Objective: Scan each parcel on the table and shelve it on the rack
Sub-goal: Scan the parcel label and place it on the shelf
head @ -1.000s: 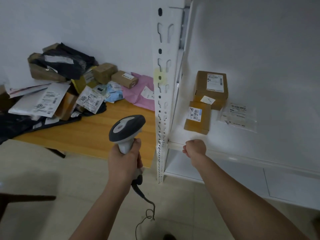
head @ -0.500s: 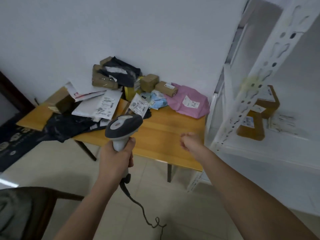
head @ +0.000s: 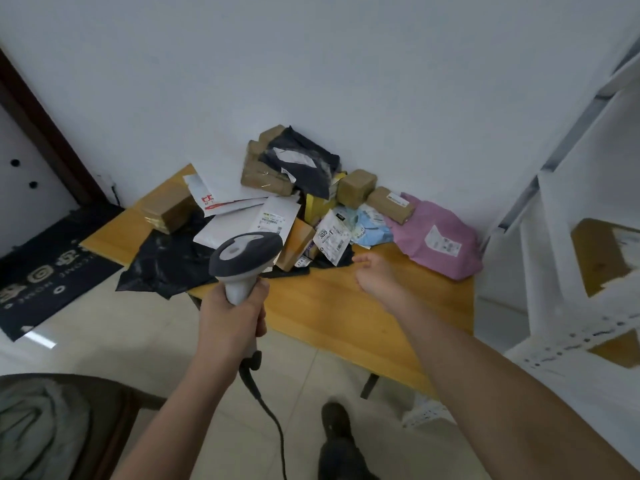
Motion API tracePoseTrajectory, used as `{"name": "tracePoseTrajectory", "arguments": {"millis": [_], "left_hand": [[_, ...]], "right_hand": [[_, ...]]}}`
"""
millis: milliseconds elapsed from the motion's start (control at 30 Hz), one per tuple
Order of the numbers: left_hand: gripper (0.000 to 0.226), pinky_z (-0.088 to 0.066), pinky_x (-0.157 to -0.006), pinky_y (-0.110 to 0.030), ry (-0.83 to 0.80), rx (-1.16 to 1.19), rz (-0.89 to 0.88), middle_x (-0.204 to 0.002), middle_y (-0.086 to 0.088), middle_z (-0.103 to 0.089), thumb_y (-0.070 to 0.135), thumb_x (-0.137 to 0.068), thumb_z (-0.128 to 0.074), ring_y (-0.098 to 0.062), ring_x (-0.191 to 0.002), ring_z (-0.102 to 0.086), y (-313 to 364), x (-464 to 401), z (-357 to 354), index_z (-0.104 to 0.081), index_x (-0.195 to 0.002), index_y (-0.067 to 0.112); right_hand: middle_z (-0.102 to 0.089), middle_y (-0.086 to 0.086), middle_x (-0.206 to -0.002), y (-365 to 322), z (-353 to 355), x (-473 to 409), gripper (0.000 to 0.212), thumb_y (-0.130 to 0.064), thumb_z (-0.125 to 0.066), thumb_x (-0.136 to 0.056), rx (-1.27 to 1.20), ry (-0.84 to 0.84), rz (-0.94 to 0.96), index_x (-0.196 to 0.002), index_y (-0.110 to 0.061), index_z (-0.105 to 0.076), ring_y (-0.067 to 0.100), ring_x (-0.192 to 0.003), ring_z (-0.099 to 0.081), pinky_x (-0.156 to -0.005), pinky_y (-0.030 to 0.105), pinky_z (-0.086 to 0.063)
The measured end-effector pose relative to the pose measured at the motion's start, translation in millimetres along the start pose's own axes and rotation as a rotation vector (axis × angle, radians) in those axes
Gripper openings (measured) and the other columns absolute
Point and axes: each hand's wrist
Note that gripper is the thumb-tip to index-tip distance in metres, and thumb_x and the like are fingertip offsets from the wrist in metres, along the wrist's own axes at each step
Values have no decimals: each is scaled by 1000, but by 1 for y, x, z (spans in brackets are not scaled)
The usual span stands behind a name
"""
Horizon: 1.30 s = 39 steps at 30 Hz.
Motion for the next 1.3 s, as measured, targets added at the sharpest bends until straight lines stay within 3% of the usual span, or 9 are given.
{"name": "tracePoseTrajectory", "arguments": {"millis": [200,300,367,533,667,800,933,1100,1300], "left_hand": [[31,-42,-40,-14,27,-60,37,-54,-8,-55,25,-94,-63,-7,-39,-49,-7,-98,-50,-54,-75,2],[38,-41,-39,-14,34,-117,53,-47,-8,-54,25,-93,-63,-7,-36,-47,-11,-146,-77,-53,-65,2],[44,-43,-42,-19,24,-154,70,-44,-7,-54,26,-93,-63,-10,-37,-48,-15,-173,-91,-52,-58,3],[46,-44,-45,-21,-4,-190,121,-44,-9,-55,25,-93,-63,-14,-39,-49,-25,-218,-113,-52,-55,3],[47,-43,-46,-24,-17,-224,143,-45,-11,-56,29,-92,-64,-14,-39,-50,-29,-236,-121,-53,-55,2],[45,-44,-43,-21,-13,-240,148,-43,-8,-56,28,-92,-64,-12,-38,-49,-27,-240,-122,-54,-57,2],[42,-45,-48,-27,-34,-235,136,-44,-6,-56,28,-93,-64,-11,-39,-50,-18,-228,-114,-55,-61,3],[39,-45,-43,-20,-82,-194,69,-44,-4,-55,28,-93,-63,-10,-39,-50,-5,-183,-99,-55,-66,2],[37,-41,-39,-16,-172,-117,-26,-49,-11,-54,25,-94,-63,-10,-37,-47,4,-90,-73,-53,-70,-2]], "right_hand": [[-54,4,-118,-8,-13,-127,44,-12,-64,-90,201,-105,62,-131,-20,-52,12,-85,-53,-55,16,-40],[-46,10,-135,-2,-19,-193,66,-23,-77,-82,306,-154,86,-139,-23,-44,21,-109,-55,-82,27,-50],[-39,12,-142,2,-22,-227,85,-29,-83,-75,409,-185,87,-146,-23,-36,27,-128,-45,-104,35,-41],[-26,10,-155,18,-37,-294,111,-36,-88,-67,613,-232,91,-153,-22,-21,31,-143,-23,-115,41,-20],[-22,14,-156,29,-51,-323,100,-36,-85,-70,714,-203,22,-150,-20,-27,37,-144,-17,-114,45,-23],[-36,21,-146,33,-52,-325,56,-42,-76,-79,795,-135,15,-120,-10,-57,36,-140,-25,-113,39,-25],[-62,9,-117,23,-35,-302,32,-26,-71,-85,544,-172,23,-111,-10,-63,25,-113,-56,-97,34,-43],[-60,6,-114,0,9,-231,35,-11,-67,-90,142,-148,0,-123,-6,-55,20,-99,-60,-83,32,-51],[-70,11,-108,3,55,-100,24,-10,-66,-90,-324,12,-71,-114,-6,-62,19,-82,-68,-66,26,-57]]}}
Point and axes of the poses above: each hand's wrist, its own x-axis away from the middle knuckle, its own z-axis out of the back of the hand, y = z × x
